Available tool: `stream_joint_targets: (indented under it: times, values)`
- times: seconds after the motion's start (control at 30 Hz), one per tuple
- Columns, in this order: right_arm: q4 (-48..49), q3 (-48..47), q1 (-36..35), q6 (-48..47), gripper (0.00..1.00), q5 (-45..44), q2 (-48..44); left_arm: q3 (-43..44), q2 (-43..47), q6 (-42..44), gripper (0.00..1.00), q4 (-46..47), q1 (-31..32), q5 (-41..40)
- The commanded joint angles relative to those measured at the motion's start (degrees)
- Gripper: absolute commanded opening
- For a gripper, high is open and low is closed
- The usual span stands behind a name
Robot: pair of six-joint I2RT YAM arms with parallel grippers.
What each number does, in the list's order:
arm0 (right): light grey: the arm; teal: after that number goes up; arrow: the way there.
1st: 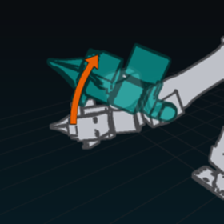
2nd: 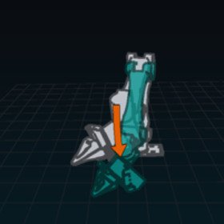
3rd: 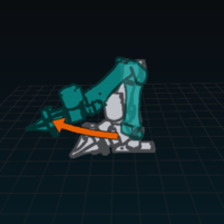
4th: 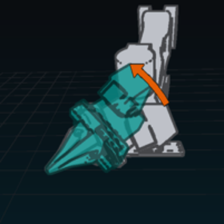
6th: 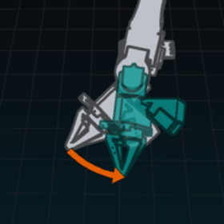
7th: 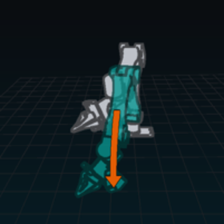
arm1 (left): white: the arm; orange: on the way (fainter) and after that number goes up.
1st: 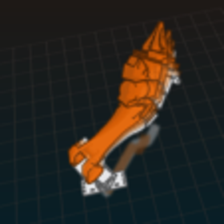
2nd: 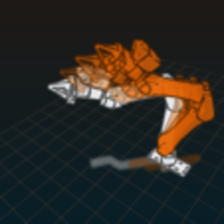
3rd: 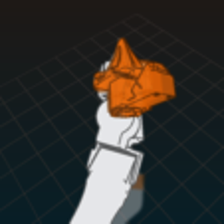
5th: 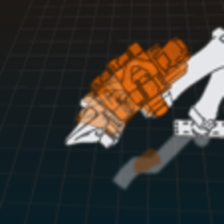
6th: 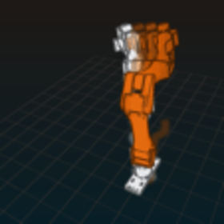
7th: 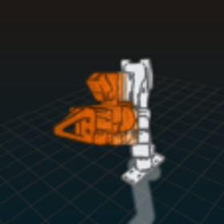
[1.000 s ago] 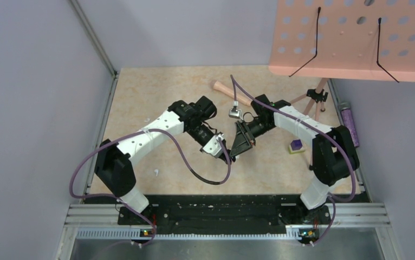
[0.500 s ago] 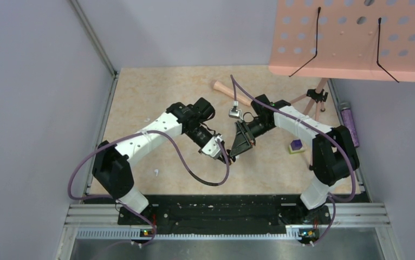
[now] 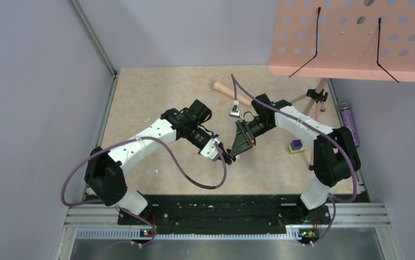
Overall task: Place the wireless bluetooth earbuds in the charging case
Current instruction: Adjust the right earbud in the right side groove of the charging case.
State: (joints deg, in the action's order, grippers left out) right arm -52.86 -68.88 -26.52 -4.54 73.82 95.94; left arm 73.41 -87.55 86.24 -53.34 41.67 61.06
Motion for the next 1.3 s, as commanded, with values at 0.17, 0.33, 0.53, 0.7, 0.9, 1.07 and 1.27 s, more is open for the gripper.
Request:
stream_joint_targets:
  times: [0.17,0.33,0.53,0.7,0.9,1.07,1.27]
  values:
    - [1.2,-1.2,-0.7,-0.7,0.00,4.0,-3.2,-4.7,4.8,-3.8,0.00,8.8,-0.2,0.7]
    - [1.1,-1.5,-0.7,-0.8,0.00,4.6,-3.3,-5.6,5.5,-4.3,0.00,9.4,-0.2,-0.4]
    - [1.1,-1.7,-0.8,-0.5,0.00,4.4,-3.5,-4.9,4.6,-3.0,0.00,7.2,0.0,-1.0]
    - [1.2,-1.9,-0.8,-0.3,0.00,4.5,-3.9,-5.0,4.5,-3.9,0.00,8.1,0.2,-1.4]
    - [1.1,-1.8,-0.7,-0.3,0.00,4.5,-3.8,-5.8,5.8,-6.1,0.41,11.2,0.3,-1.8]
    - [1.1,-1.8,-0.7,-0.3,0.00,4.4,-3.8,-6.0,5.9,-6.5,0.75,11.8,0.3,-1.9]
    - [1.1,-1.7,-0.7,-0.4,0.00,4.4,-3.6,-7.0,6.6,-8.4,0.99,14.3,0.3,-2.0]
